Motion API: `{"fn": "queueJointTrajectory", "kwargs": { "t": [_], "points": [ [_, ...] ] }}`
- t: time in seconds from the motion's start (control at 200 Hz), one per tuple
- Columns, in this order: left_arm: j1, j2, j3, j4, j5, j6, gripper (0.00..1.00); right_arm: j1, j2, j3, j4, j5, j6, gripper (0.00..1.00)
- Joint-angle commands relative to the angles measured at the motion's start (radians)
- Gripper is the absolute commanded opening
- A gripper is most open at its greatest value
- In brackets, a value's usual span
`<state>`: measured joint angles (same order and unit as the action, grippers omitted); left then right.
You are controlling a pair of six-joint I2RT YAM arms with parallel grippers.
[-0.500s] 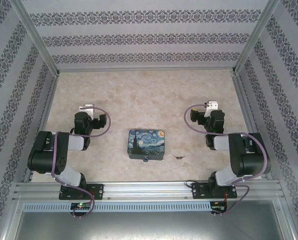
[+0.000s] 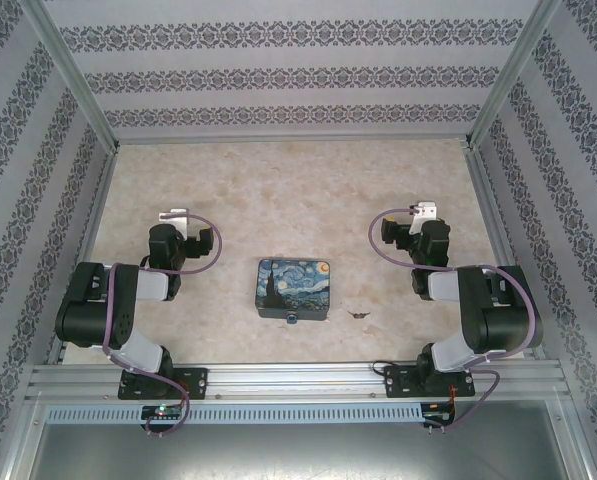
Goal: Unlock the padlock with the key
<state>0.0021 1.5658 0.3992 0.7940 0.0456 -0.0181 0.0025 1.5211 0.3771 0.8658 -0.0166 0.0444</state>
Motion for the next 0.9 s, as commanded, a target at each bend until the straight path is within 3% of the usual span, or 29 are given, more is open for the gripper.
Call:
{"fn": "queueJointTrajectory", "kwargs": {
  "t": [0.0,0.68,0.804,0.894],
  "points": [
    [0.010,-0.004,0.019,0.025,0.011,0.017,1.00,0.002,-0.010,0.008,0.030,0.004,-0.018,0.98],
    [0.011,-0.005,0.022,0.023,0.020,0.016,1.00,-0.013,-0.007,0.012,0.025,-0.024,-0.004,0.98],
    [0.012,-0.040,0.045,-0.044,0.047,0.026,1.00,-0.013,-0.039,0.005,0.023,0.019,0.012,0.98],
    [0.012,-0.092,0.084,-0.166,0.018,0.012,1.00,-0.013,-0.127,0.023,-0.100,0.037,0.020,0.98]
  ]
}}
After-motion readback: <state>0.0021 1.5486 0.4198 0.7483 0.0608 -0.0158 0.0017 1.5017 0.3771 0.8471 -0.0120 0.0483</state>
